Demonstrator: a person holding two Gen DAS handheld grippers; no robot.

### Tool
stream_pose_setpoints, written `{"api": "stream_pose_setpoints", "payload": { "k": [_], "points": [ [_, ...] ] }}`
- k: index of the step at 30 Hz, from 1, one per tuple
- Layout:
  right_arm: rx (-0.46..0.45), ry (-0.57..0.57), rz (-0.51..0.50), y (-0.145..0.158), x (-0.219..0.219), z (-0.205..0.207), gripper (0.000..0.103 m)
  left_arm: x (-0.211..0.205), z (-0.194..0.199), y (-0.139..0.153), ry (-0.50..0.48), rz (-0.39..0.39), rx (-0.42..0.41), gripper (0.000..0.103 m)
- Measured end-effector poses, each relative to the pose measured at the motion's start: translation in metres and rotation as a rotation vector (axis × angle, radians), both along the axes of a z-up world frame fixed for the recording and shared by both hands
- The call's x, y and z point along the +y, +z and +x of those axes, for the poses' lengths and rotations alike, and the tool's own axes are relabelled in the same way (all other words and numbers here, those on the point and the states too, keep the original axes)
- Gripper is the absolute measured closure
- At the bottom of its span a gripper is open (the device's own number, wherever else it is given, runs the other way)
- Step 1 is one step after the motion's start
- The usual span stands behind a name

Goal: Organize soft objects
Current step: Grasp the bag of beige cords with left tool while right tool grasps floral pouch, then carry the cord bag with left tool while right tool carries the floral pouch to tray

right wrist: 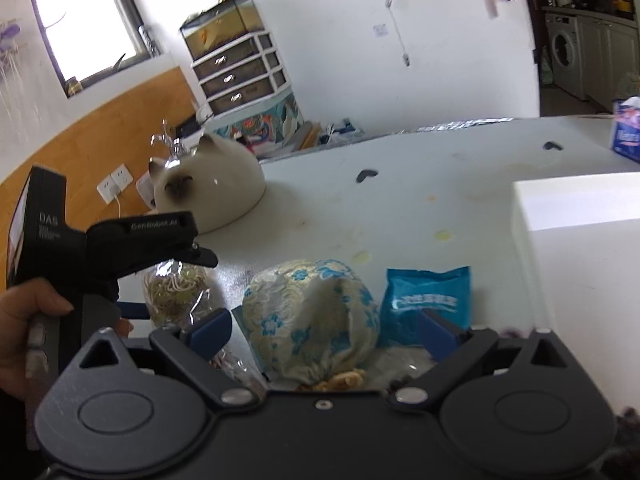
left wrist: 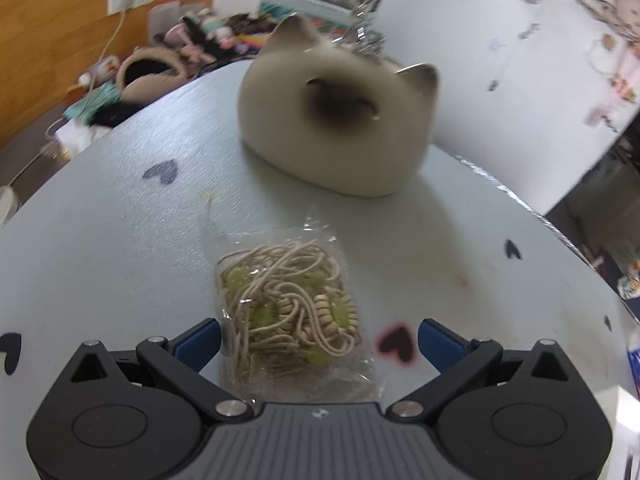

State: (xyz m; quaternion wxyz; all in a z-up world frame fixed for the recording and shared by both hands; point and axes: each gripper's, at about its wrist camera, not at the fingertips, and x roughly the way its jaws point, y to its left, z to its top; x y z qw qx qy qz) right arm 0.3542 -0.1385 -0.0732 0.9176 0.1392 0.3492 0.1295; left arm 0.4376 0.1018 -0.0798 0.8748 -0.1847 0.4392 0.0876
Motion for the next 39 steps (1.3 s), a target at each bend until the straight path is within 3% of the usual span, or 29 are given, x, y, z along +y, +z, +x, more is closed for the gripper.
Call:
{"api": "stream_pose_setpoints", "payload": {
  "k": [6, 8, 9, 11, 13, 17, 21, 29, 39],
  "points": [
    [0.051, 0.012, -0.025, -0.016, 0.010, 0.020, 0.004, 0.001, 0.015, -0.008, 0.053, 0.019, 0.043, 0.000],
    [0.074, 0.012, -0.011, -0.020, 0.009, 0.024, 0.007, -0.002, 0.016, -0.010, 0.036, 0.052, 0.038, 0.006],
    [0.078, 0.015, -0.001, -0.021, 0.009, 0.025, 0.009, -0.001, 0.016, -0.010, 0.035, 0.058, 0.029, 0.009],
    [0.072, 0.023, -0.001, -0.022, 0.009, 0.025, 0.016, 0.000, 0.015, -0.011, 0.039, 0.055, 0.008, 0.025],
    [0.076, 0.046, 0.003, -0.023, 0.011, 0.024, 0.029, 0.002, 0.014, -0.009, 0.038, 0.069, -0.008, 0.030],
    [0.057, 0.058, -0.017, -0.018, 0.012, 0.018, 0.037, 0.001, 0.011, -0.007, 0.006, 0.071, -0.018, 0.040],
    [0.045, 0.053, -0.013, -0.010, 0.008, 0.014, 0.050, -0.001, 0.006, -0.003, -0.033, 0.090, -0.030, 0.044],
    [-0.035, 0.051, -0.014, 0.016, 0.001, -0.004, 0.053, -0.009, -0.011, 0.015, -0.093, 0.143, -0.098, 0.046],
    [-0.093, 0.053, 0.002, 0.049, -0.010, -0.034, 0.053, -0.025, -0.045, 0.056, -0.174, 0.136, -0.214, 0.046]
  ]
}}
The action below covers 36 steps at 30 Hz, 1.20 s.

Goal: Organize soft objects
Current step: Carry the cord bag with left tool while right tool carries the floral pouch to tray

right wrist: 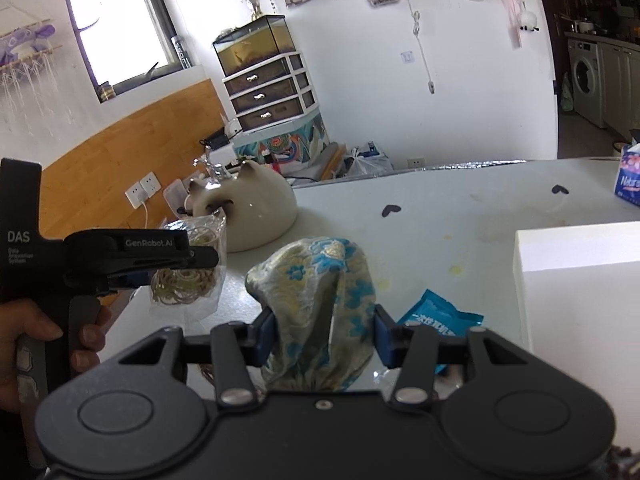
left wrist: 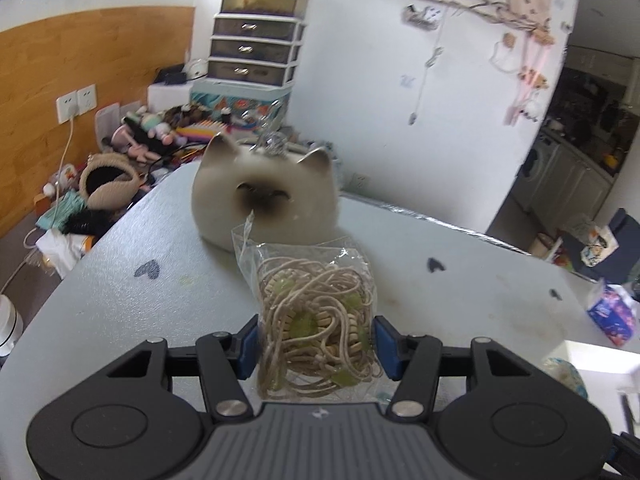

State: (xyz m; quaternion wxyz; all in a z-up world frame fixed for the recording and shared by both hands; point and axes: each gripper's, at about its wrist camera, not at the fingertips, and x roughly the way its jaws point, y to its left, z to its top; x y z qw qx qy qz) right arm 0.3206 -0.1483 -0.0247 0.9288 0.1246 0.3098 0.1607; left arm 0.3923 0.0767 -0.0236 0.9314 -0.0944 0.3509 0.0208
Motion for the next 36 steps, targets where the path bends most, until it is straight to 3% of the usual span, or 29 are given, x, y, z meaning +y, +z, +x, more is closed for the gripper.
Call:
{"api": "stream_pose_setpoints", "payload": {
  "k": [19, 28, 36],
  "points": [
    [-0.084, -0.034, 0.025, 0.043, -0.045, -0.054, 0.053, -0.027, -0.078, 0.063, -0.123, -0.028, -0.150, 0.046],
    [-0.096, -0.040, 0.018, 0.051, -0.066, -0.075, 0.053, -0.046, -0.111, 0.072, -0.195, -0.049, -0.171, 0.046],
    [-0.078, -0.120, 0.000, 0.046, -0.122, -0.100, 0.052, -0.083, -0.131, 0.070, -0.292, -0.114, -0.153, 0.046]
  ]
}}
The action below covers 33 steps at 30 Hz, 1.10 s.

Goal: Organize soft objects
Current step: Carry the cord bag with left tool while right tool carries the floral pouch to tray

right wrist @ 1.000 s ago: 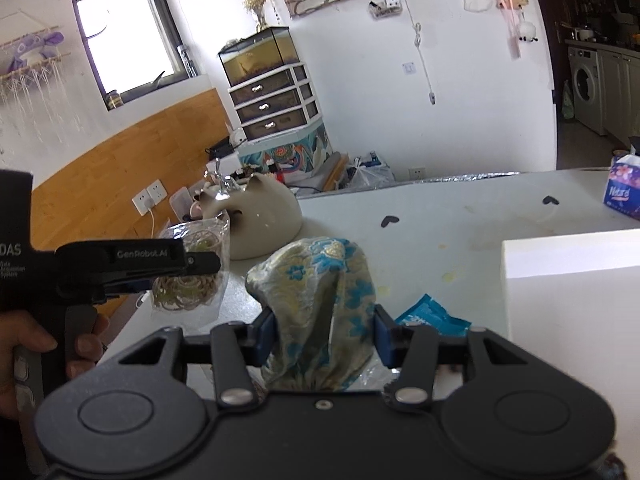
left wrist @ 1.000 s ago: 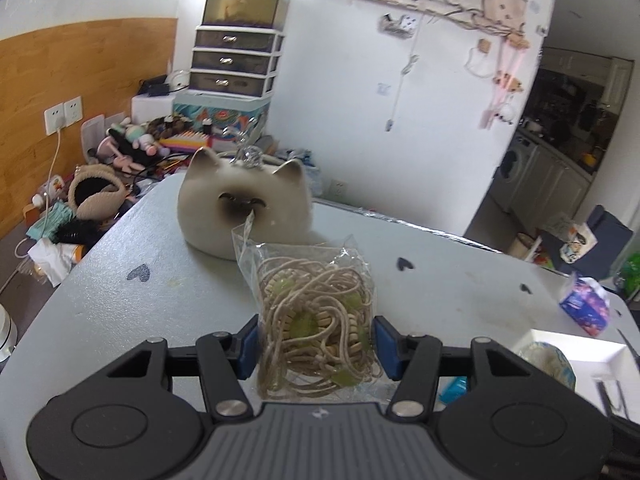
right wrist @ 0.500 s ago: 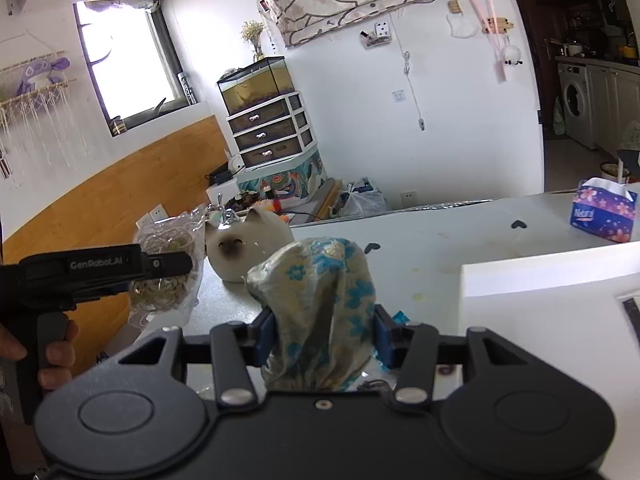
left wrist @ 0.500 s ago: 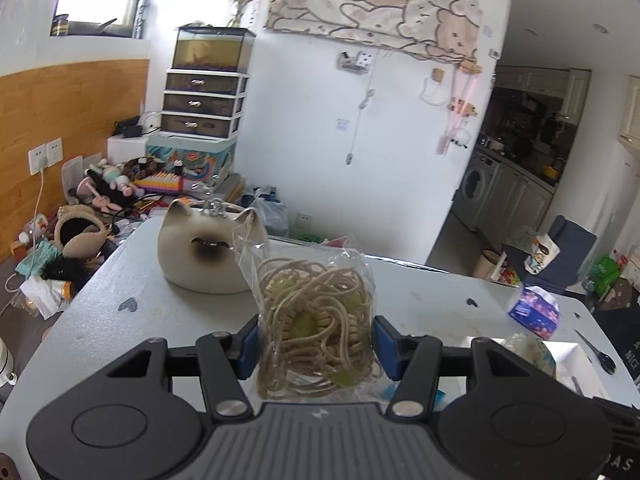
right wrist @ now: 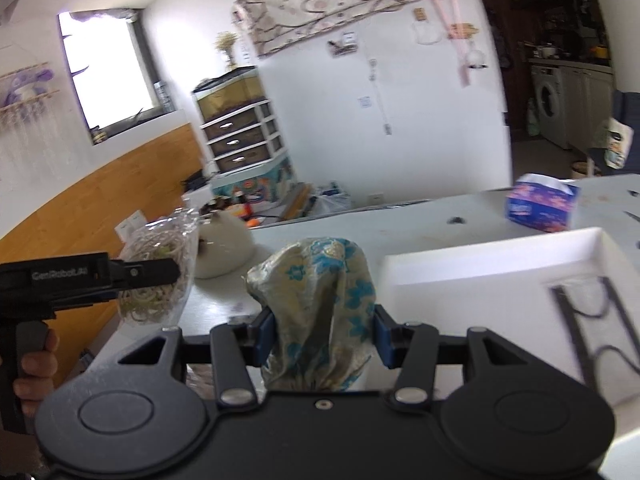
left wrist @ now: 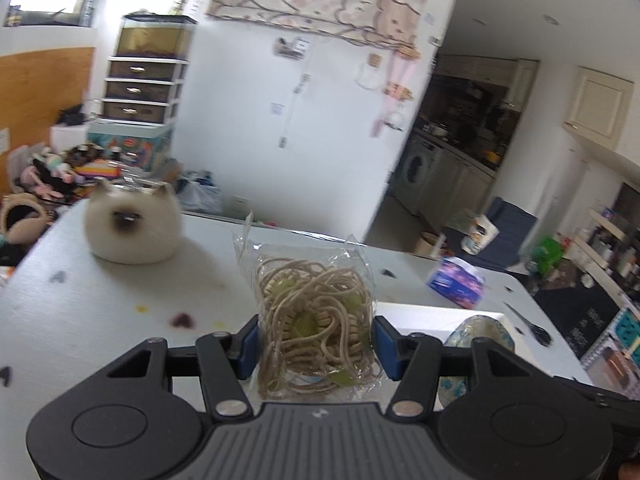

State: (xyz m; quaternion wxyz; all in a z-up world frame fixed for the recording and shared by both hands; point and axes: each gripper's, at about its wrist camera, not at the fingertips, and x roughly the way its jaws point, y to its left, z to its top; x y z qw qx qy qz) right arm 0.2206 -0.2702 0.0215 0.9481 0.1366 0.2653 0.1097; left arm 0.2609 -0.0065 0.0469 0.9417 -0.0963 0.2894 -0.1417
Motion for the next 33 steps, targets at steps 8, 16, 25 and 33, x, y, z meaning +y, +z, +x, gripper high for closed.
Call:
{"api": "stream_pose_setpoints", "payload": {
  "k": [8, 16, 25, 33],
  "points": [
    [0.019, -0.134, -0.014, -0.010, -0.073, -0.014, 0.052, -0.066, 0.006, -0.007, -0.128, -0.019, 0.032, 0.045],
    [0.050, -0.200, -0.026, -0.022, -0.122, 0.001, 0.052, -0.140, 0.030, -0.030, -0.227, -0.016, 0.088, 0.045],
    [0.103, -0.181, 0.011, -0.044, -0.135, 0.040, 0.052, -0.197, 0.084, -0.077, -0.265, 0.077, 0.179, 0.045],
    [0.187, -0.098, 0.000, -0.071, -0.117, 0.058, 0.052, -0.204, 0.133, -0.117, -0.214, 0.086, 0.294, 0.045]
  ]
}}
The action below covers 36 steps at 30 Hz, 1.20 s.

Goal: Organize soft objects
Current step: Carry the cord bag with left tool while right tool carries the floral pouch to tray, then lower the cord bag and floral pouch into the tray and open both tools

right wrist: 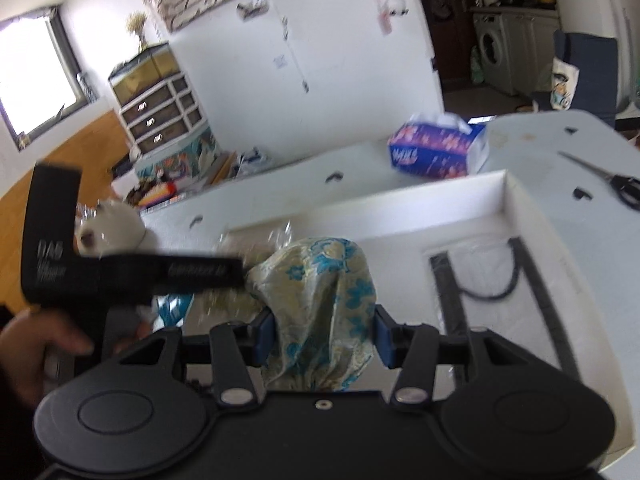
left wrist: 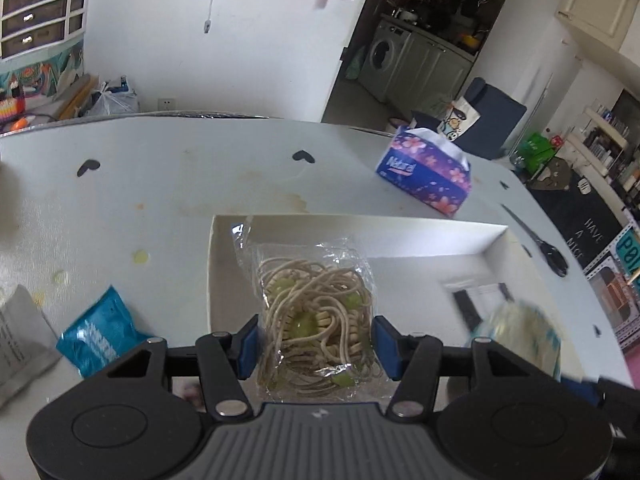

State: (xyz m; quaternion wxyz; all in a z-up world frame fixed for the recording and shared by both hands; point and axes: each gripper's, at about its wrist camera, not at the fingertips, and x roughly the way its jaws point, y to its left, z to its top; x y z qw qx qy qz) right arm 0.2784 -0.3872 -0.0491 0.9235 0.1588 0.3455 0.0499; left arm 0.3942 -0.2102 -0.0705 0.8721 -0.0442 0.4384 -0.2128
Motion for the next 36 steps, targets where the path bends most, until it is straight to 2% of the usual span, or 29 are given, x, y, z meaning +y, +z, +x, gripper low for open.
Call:
{"api": "stream_pose_setpoints", "payload": {
  "k": [9, 12, 13, 18, 25, 29, 31, 33, 36],
  "points": [
    [0.041, 0.037, -0.002, -0.014, 0.012, 0.008, 0.052, -0.006, 0.022, -0.014, 0.005, 0.046, -0.035, 0.042],
    [0.050, 0.008, -0.012, -0.014, 0.007, 0.012, 0.052, -0.006, 0.021, -0.014, 0.000, 0.045, -0.045, 0.026],
    [0.056, -0.008, -0.013, -0.014, 0.004, 0.014, 0.052, -0.004, 0.020, -0.013, -0.010, 0.031, -0.043, 0.014],
    [0.071, -0.068, 0.004, -0.012, -0.012, 0.035, 0.052, 0.006, 0.003, 0.005, -0.011, -0.036, -0.067, 0.013],
    [0.089, -0.093, 0.043, -0.018, -0.003, 0.080, 0.051, 0.010, -0.023, 0.028, -0.061, -0.048, -0.139, 0.013],
    [0.088, -0.117, 0.078, -0.024, 0.000, 0.099, 0.040, 0.020, -0.026, 0.033, -0.033, -0.038, -0.140, 0.013],
    [0.096, -0.125, 0.102, -0.023, 0.000, 0.098, 0.023, 0.027, -0.025, 0.033, -0.027, -0.051, -0.127, 0.013],
    [0.088, -0.134, 0.094, -0.020, 0.001, 0.092, 0.015, 0.032, -0.026, 0.033, -0.017, -0.049, -0.120, 0.013],
    [0.086, -0.130, 0.085, -0.013, 0.001, 0.082, 0.015, 0.037, -0.029, 0.032, -0.016, -0.041, -0.117, 0.013]
  ]
}}
